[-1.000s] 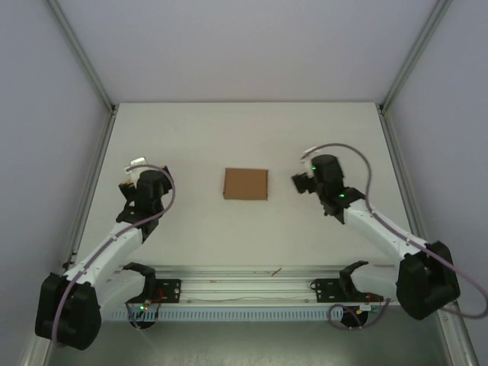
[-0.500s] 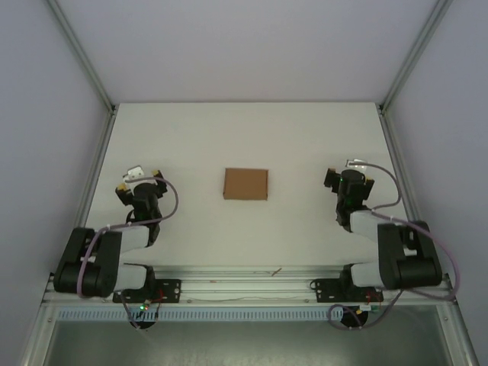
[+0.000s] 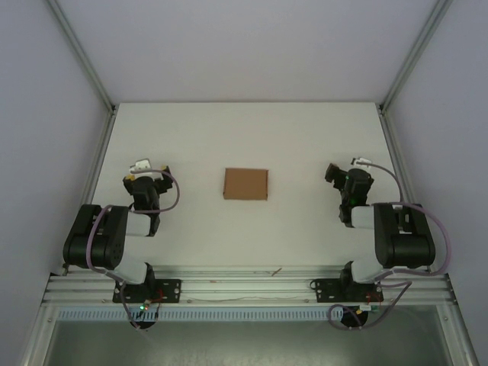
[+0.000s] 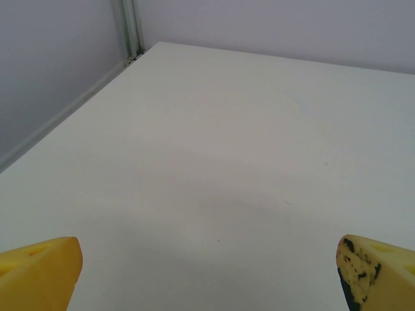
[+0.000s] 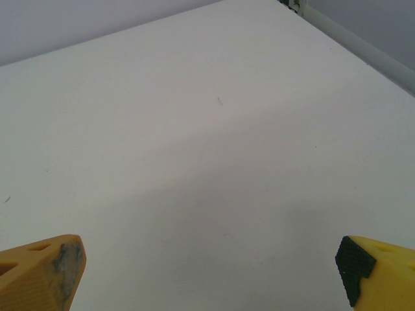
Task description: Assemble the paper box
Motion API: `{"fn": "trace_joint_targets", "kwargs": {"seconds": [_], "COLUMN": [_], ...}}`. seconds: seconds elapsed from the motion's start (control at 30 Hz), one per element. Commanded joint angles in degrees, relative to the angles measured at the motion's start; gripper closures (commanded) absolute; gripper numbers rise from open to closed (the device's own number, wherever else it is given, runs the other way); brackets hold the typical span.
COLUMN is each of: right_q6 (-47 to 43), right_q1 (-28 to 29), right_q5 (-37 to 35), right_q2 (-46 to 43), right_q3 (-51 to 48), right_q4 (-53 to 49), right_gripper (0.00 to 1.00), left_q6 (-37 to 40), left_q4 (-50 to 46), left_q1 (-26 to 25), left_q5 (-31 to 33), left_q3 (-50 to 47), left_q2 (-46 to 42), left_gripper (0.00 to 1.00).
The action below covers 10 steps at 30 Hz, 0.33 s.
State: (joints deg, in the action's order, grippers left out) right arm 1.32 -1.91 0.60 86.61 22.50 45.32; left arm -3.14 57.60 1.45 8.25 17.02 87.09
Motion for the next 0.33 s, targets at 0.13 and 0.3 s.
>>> {"fn": "trace_joint_targets", "kwargs": {"seconds": [0.13, 0.3], "right_q6": [0.79, 0.7], "right_q1": [0.07, 0.07], "right_q5": [0.35, 0.28], "right_q2": [-0.83, -0.83], "right_q3": [0.03, 0.0], "right_q4": [1.71, 1.7], "right_gripper": [0.0, 0.0], "left_q6": [0.85, 0.81], "left_q4": [0.35, -0.03], "left_q1": [-0.58, -0.58], "left_q5": [-0.77, -0.7], "left_q3": [1.1, 1.18], "left_q2": [-0.38, -0.51], "left_gripper": [0.0, 0.0]}}
